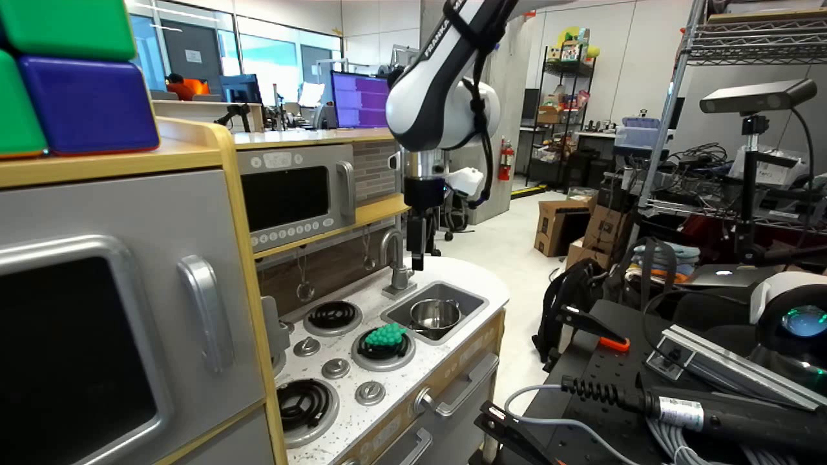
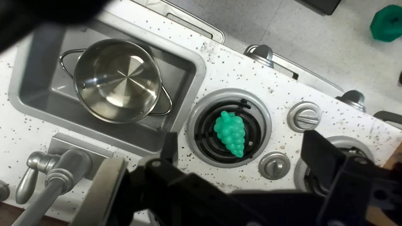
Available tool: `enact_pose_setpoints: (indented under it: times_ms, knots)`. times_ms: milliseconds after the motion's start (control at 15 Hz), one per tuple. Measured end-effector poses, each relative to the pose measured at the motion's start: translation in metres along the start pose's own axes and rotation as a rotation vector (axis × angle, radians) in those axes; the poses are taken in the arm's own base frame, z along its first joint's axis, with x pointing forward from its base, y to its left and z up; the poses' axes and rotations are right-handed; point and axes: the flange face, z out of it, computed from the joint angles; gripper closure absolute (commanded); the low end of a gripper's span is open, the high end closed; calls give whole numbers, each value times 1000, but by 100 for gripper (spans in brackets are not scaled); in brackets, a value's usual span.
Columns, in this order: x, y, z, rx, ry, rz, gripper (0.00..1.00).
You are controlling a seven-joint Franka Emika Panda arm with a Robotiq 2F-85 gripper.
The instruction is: Remove the green object from the stove and place it inside the silver pot in the sink
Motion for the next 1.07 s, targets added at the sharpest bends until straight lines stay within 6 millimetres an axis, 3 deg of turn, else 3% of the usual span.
enact_pose_setpoints:
  times_ms: [267, 533, 733, 1067]
  knots:
    - [17, -2, 53, -59, 54, 49, 0]
    - [26, -9, 86, -150, 161, 4, 0]
    - [28, -14, 99, -184, 208, -22, 0]
    - [25, -10, 97, -206, 164, -136, 0]
